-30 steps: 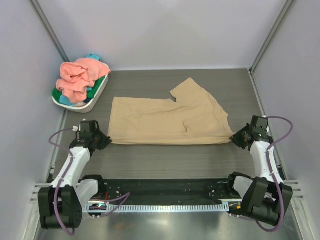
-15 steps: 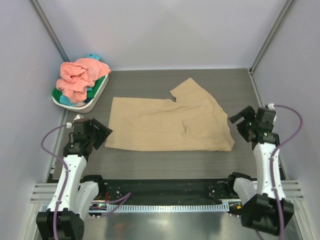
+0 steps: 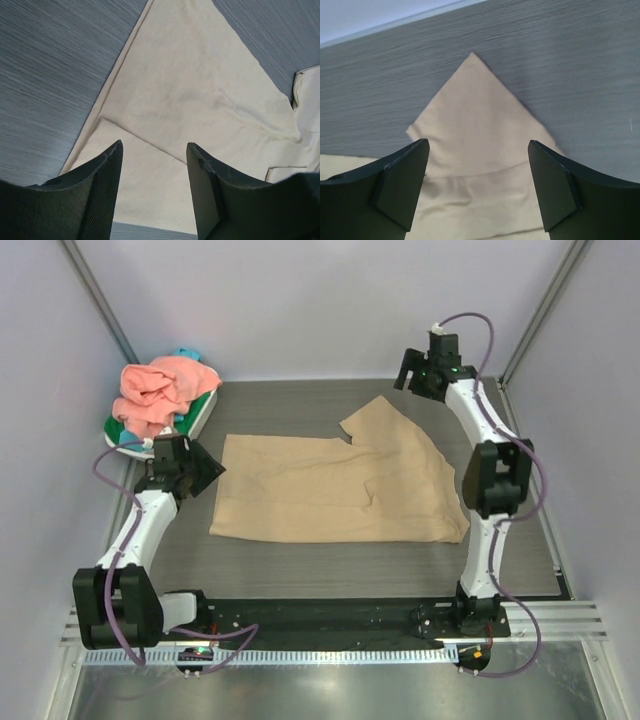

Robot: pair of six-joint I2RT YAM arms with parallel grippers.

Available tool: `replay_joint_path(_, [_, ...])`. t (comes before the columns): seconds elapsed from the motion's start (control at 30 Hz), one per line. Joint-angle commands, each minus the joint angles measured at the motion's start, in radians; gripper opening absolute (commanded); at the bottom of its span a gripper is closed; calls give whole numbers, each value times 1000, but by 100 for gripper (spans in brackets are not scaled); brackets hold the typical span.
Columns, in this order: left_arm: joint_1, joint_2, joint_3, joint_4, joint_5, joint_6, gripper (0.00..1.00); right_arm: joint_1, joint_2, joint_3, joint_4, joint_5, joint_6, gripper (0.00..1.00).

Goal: Fold and stack the t-shirts

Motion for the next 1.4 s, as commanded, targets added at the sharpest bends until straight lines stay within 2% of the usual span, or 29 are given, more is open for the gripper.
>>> replay_joint_path(0.0, [-2,-13,-36,84,46,41,55,13,220,304,-76,35,-152,85])
replay_joint_path(0.17, [-31,-51,-85,98,50,39,54,34,527,595,-80,32,-204,85])
replay_joint_path(0.2, [-32,-56,-91,98,53,38,54,41,557,669,-80,40,-210,85])
replay_joint_path(0.27, [-53,-73,-100,94,53,39,54,44,620,715,-54,40,-215,85])
replay_joint_path(0.37, [-77,-90,-113,91,47,39,54,54,638,694,13,40,-220,85])
replay_joint_path(0.57, [-80,-106,-128,78,29,33,54,90,703,695,29,22,-207,82])
replay_joint_path(0.67, [-80,-126,-122,58,12,36,54,87,723,683,30,3,-189,76])
replay_joint_path(0.77, [-80,-137,-107,39,-9,41,54,88,743,675,26,-21,-189,69])
replay_joint_path(0.87, [-80,-120,-79,25,-37,45,55,87,752,669,13,-31,-194,57])
replay_joint_path(0.9, [-78,-94,-55,25,-46,50,56,88,750,665,13,-31,-198,46])
replay_joint_path(0.97, [-80,-56,-22,25,-92,56,57,88,746,651,12,-22,-209,36])
replay_joint_path(1.07, [-80,80,70,29,-129,65,57,87,724,642,12,-9,-224,14])
replay_joint_path(1.1, [-80,117,99,25,-132,75,56,88,717,640,12,-11,-229,1])
replay_joint_path(1.2, [-78,261,217,57,-158,98,53,88,665,629,16,-44,-224,1])
replay_joint_path(1.33, [-67,479,395,48,-151,142,38,88,547,562,33,-89,-186,1])
replay_joint_path(1.37, [-67,563,469,45,-141,147,38,88,520,510,47,-94,-177,1])
